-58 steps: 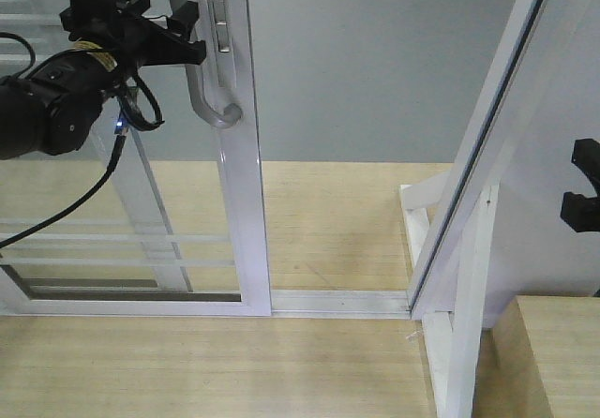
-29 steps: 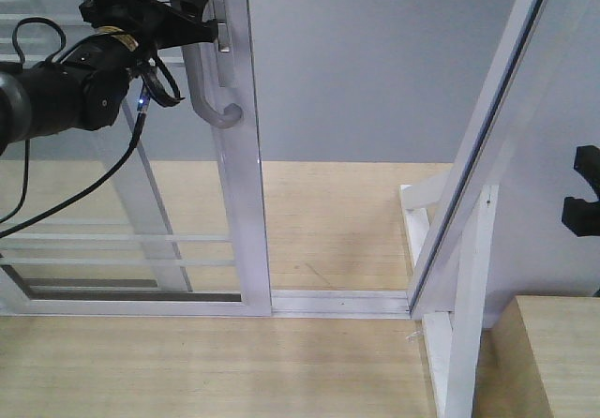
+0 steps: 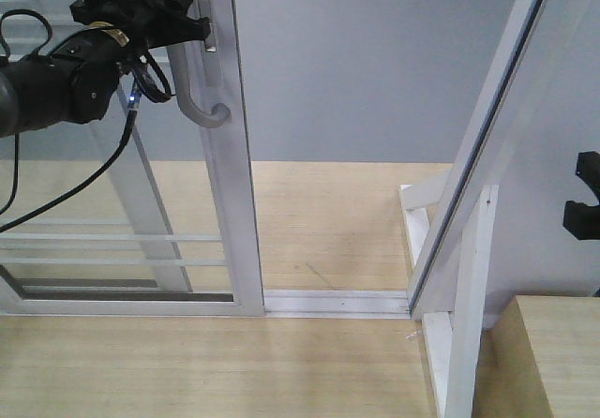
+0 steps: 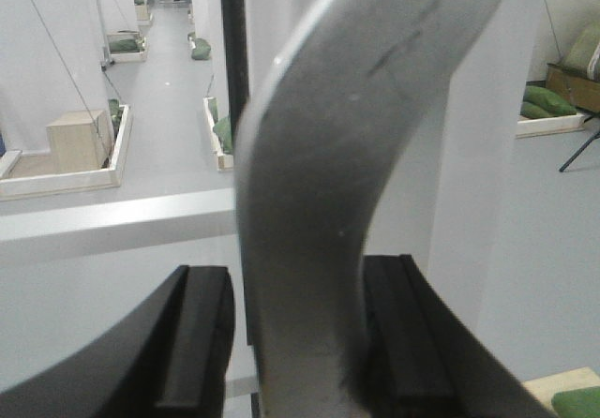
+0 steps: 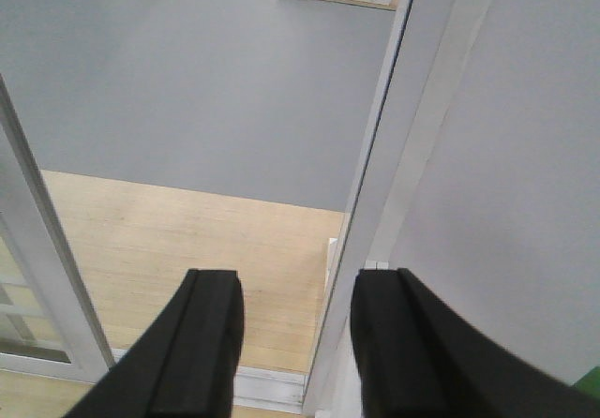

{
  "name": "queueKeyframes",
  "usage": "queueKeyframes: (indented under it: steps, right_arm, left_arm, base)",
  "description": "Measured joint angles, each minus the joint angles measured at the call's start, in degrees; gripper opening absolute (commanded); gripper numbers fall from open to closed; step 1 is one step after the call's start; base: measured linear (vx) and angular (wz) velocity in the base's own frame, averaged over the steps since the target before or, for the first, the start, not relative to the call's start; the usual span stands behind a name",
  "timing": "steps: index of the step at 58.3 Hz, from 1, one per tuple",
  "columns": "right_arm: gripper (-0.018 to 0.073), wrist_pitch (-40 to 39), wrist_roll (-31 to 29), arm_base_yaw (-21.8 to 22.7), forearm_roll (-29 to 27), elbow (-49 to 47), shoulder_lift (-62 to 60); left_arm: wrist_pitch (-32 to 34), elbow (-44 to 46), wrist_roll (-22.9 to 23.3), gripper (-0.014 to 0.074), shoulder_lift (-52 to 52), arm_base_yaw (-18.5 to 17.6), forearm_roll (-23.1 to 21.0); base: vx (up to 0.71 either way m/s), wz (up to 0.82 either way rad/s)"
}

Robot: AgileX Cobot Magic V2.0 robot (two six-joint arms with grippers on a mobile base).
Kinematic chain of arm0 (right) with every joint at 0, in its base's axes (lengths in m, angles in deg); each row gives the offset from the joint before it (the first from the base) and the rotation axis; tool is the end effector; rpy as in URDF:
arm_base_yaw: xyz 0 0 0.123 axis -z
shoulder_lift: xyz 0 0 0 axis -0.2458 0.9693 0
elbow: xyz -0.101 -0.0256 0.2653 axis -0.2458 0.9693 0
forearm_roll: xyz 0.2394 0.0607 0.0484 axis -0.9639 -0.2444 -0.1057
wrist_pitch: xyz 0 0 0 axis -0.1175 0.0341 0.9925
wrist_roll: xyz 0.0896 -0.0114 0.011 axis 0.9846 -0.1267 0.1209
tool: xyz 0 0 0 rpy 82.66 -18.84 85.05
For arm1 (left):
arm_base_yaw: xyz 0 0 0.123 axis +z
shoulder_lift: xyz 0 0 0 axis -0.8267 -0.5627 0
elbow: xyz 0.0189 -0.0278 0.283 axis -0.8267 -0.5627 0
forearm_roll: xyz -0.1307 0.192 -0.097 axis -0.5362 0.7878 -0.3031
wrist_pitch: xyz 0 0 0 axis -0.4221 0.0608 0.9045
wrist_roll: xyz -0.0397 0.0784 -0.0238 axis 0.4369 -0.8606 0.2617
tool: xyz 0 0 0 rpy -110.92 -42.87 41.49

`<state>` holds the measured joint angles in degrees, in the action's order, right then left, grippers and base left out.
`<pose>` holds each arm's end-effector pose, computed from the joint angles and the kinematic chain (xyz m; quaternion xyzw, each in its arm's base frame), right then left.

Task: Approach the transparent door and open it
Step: 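Slide the door farther open with the left gripper, then release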

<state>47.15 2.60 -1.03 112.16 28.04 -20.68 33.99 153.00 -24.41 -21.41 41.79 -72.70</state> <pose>0.1406 0.0206 0.3133 -0.0666 0.8373 -0.0114 0.5425 0.4389 -0.1084 0.2581 0.0804 0.7283 -0.0852 0.6752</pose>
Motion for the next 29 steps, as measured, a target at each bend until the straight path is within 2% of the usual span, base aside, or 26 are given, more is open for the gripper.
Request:
queueKeyframes:
  steps: [11,29]
  right_arm:
    - [0.0365,0.05,0.00,0.00,0.00,0.00,0.00]
    - [0.0365,0.24,0.00,0.00,-0.05,0.00,0.00]
  left_arm:
    - [-4.65,0.00,0.00,0.0388,1.52,2.16,-1.22]
    - [-12.17,0.00,0.00,0.0390,4.18,7.91,-3.23]
  base:
    - [0.00,0.00]
    - [0.00,0.00]
